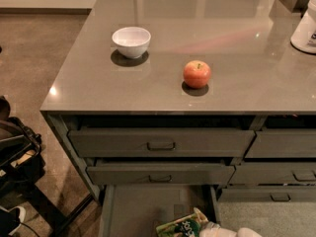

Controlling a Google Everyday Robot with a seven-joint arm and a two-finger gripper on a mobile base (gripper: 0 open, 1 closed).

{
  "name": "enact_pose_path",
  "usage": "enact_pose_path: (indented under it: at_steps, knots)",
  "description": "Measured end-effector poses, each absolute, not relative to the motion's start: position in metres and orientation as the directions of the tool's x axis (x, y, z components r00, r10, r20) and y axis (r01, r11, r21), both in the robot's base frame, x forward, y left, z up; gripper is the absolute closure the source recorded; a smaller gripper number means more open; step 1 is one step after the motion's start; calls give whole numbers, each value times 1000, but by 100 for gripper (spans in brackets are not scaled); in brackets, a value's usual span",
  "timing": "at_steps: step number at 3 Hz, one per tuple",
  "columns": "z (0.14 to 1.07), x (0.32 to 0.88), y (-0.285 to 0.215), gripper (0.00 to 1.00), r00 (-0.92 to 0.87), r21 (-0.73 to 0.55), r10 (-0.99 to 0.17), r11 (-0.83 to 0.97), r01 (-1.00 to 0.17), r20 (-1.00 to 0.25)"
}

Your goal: Pick green rice chip bag from bottom drawer and place on counter

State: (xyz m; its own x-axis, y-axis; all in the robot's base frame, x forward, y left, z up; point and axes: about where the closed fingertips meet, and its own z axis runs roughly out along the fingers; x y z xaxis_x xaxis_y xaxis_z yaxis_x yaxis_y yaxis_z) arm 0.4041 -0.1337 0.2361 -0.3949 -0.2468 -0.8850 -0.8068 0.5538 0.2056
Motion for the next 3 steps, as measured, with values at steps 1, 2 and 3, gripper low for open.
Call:
enact_pose_path:
  at_steps: [1, 2, 3]
  knots:
    - [235, 404, -133, 0, -396, 207, -246, 554, -806, -885]
    - [217, 419, -139, 0, -366, 151, -287, 566, -810, -885]
    - [201, 435, -145, 0, -310, 73, -334, 567, -820, -890]
